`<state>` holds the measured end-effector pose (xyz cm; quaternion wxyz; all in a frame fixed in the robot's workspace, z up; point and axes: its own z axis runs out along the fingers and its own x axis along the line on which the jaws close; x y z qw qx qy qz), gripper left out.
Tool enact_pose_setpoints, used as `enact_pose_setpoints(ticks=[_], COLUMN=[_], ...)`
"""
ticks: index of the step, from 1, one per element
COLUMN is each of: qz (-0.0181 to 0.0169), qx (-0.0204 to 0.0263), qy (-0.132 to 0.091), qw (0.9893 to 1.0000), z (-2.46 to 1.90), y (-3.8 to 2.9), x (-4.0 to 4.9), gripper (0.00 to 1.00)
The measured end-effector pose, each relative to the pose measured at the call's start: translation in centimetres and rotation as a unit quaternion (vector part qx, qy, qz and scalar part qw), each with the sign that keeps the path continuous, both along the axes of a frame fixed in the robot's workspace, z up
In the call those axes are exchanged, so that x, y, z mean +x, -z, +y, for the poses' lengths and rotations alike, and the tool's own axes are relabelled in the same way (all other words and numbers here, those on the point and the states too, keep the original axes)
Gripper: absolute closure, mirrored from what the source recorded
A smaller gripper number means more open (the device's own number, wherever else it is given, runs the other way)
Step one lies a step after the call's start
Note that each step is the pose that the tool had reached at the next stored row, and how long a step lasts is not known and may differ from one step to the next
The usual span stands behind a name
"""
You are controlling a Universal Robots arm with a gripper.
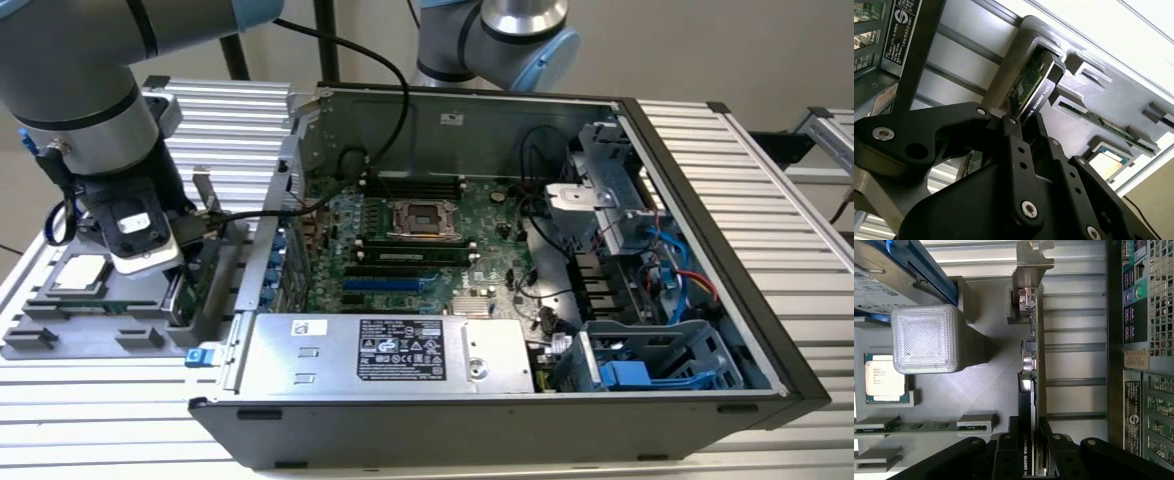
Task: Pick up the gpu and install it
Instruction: 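Pick up the gpu and move the gpu toward the slot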
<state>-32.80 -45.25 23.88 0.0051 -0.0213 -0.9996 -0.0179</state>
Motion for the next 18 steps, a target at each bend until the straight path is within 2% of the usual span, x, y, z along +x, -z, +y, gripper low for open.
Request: enact_pose_setpoints(ticks=[5, 18], qz=[0.0, 0.0], qx=[0.0, 0.0], qy=[-0.001, -0.002], qw=[1.0, 1.0], z=[0.0, -0.01], y=[-0.21, -1.63], x=[0.0, 0.01], gripper=[1.0, 1.0])
